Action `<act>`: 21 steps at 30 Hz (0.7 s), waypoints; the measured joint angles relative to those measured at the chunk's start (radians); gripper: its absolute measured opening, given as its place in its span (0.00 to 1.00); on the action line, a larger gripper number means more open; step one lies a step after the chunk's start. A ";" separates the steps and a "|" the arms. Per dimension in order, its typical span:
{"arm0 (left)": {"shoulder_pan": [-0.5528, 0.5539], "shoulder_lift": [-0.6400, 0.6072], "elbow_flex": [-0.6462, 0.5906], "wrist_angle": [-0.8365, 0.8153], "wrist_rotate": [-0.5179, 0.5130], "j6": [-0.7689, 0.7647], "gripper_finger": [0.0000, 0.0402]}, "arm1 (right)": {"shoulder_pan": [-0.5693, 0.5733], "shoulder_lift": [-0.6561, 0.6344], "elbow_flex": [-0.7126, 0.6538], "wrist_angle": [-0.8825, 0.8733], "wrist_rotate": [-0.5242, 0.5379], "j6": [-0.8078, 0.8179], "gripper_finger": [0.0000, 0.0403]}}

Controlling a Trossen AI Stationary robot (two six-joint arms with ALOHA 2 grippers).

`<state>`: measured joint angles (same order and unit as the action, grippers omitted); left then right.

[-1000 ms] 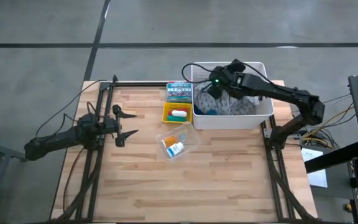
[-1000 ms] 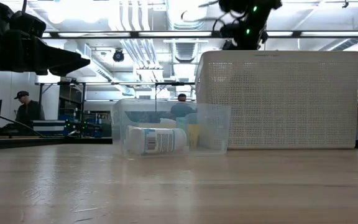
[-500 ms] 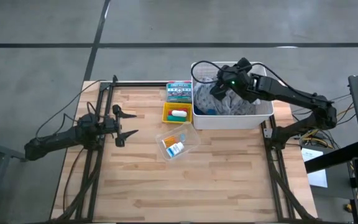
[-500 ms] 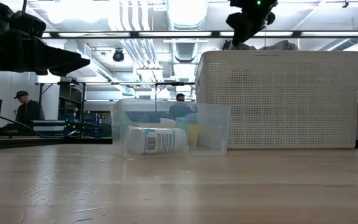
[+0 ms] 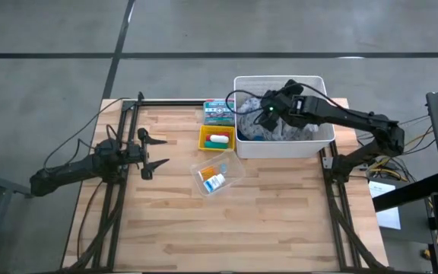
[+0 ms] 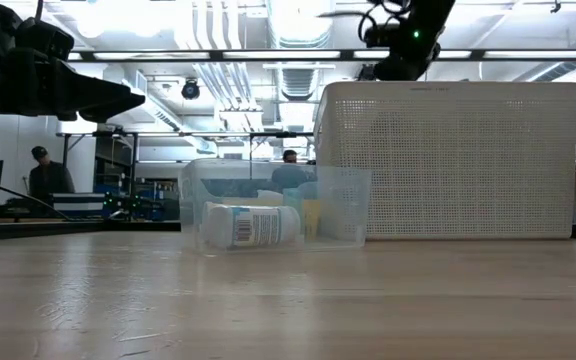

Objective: Pick & Place Medicine items
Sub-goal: Put the gray patient gown into the white bin, then return to Home Position

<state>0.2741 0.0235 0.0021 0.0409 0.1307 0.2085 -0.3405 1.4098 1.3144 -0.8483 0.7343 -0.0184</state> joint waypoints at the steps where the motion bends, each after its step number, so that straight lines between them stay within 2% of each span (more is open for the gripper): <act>1: 0.000 0.000 0.000 0.000 0.000 0.000 0.80 | 0.000 0.009 -0.001 -0.021 0.000 0.015 0.56; 6: 0.000 0.000 0.000 0.000 0.000 0.000 0.80 | 0.000 0.027 -0.002 -0.066 -0.001 0.059 0.56; 15: 0.000 0.000 0.000 0.000 0.000 0.000 0.80 | 0.038 -0.034 0.005 -0.053 -0.009 0.072 0.56; 21: 0.000 0.000 0.000 0.000 0.000 0.000 0.80 | 0.087 -0.092 0.005 -0.039 -0.084 0.072 0.56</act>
<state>0.2740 0.0235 0.0021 0.0410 0.1306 0.2085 -0.2535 1.3177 1.3193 -0.8870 0.6504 0.0540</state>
